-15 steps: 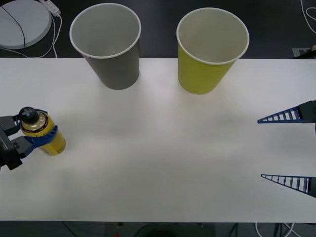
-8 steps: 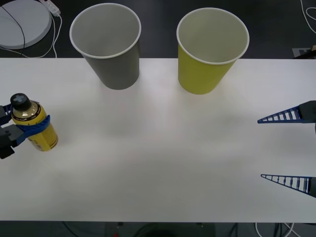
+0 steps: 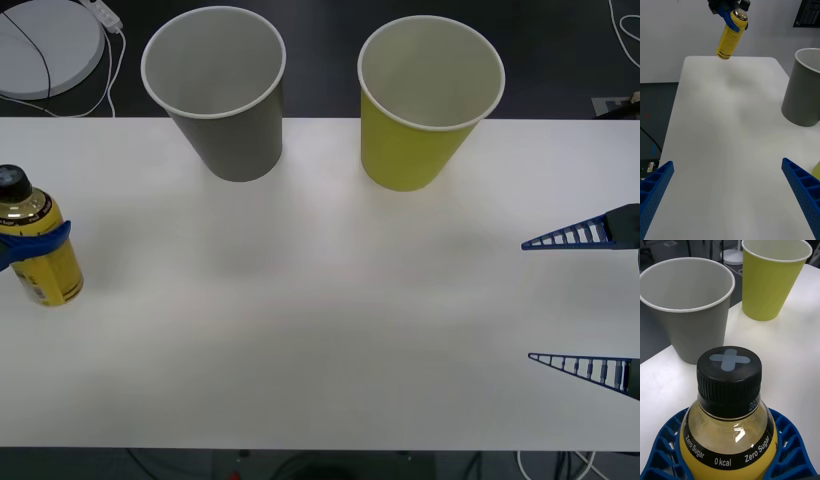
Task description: Put the can into the green bin and the plastic bottle into the gray bin
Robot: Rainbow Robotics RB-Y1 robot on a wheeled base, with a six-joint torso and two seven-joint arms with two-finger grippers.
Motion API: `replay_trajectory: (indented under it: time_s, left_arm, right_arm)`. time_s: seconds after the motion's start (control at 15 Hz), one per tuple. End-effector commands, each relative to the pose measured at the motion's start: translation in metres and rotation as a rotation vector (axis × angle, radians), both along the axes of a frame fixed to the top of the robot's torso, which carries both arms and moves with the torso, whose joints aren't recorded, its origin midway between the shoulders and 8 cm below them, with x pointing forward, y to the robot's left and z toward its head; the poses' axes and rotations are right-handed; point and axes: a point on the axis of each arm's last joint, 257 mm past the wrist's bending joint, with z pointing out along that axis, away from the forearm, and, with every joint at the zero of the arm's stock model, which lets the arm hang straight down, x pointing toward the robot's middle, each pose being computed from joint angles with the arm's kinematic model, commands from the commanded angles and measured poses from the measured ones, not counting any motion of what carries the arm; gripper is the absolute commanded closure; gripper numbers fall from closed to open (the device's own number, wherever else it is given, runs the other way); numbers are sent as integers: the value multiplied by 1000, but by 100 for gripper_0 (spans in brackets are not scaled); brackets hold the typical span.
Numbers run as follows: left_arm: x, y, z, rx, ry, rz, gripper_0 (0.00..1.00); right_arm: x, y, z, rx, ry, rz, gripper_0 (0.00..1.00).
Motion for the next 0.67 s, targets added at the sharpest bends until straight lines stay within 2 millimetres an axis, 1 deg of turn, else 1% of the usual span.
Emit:
replay_trajectory:
  time_s: [0.07, 0.27, 0.67]
  left_arm:
    - [4, 7, 11, 32, 4, 12, 100]
    - [14, 16, 20, 58, 15, 7, 100]
    - [33, 39, 46, 153, 83, -32, 100]
  right_arm:
    - [0, 0, 0, 0, 0, 0, 0]
    - [0, 0, 0, 0, 0, 0, 0]
    - [0, 0, 0, 0, 0, 0, 0]
